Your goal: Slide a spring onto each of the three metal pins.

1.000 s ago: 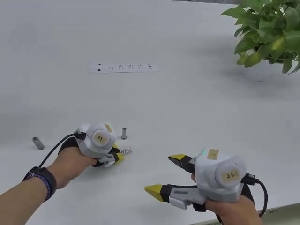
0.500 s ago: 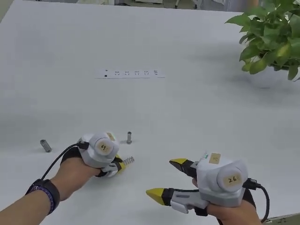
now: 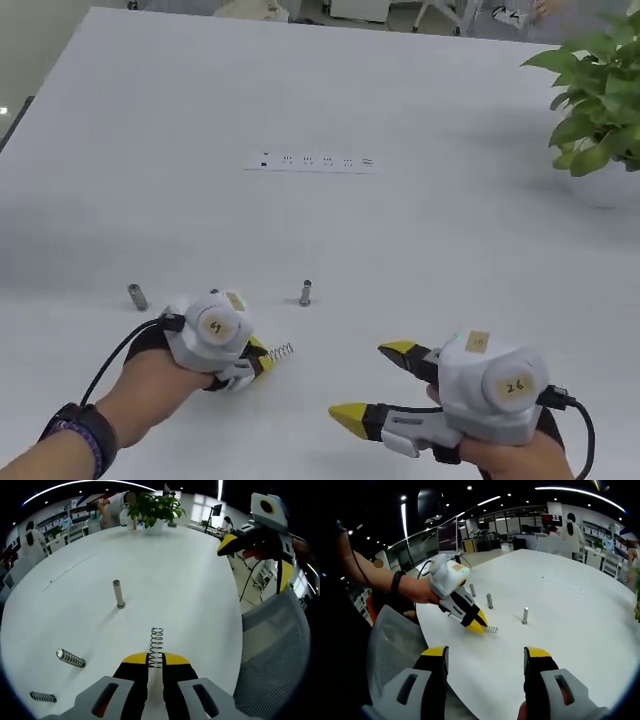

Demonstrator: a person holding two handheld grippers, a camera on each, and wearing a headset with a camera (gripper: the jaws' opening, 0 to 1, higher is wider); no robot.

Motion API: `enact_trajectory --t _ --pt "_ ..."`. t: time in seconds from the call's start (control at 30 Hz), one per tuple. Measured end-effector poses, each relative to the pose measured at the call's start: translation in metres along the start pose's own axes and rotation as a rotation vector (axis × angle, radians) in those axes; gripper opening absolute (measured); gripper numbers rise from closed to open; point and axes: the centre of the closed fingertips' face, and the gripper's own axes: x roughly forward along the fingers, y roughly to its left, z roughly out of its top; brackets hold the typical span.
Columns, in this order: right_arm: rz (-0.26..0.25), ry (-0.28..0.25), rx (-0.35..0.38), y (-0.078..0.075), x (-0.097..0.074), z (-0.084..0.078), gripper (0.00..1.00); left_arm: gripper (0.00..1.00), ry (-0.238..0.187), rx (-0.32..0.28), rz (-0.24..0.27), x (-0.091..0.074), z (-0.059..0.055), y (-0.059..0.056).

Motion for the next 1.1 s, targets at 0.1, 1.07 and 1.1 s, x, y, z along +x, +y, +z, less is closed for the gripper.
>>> enact_trajectory --t 0.1,1.07,1.1 --pt "0.008 0.001 -0.008 0.002 0.002 0.002 0.60 0.02 -0.011 -0.011 0.009 -0.009 -0.003 0.002" --pt "0.079 0.004 -0.035 0.023 0.017 0.011 0.58 0.02 -0.098 0.000 0.085 -0.082 -0.003 0.002" --pt "0.084 0.005 -0.038 0.024 0.018 0.011 0.58 0.02 -0.099 0.003 0.086 -0.084 -0.003 0.001"
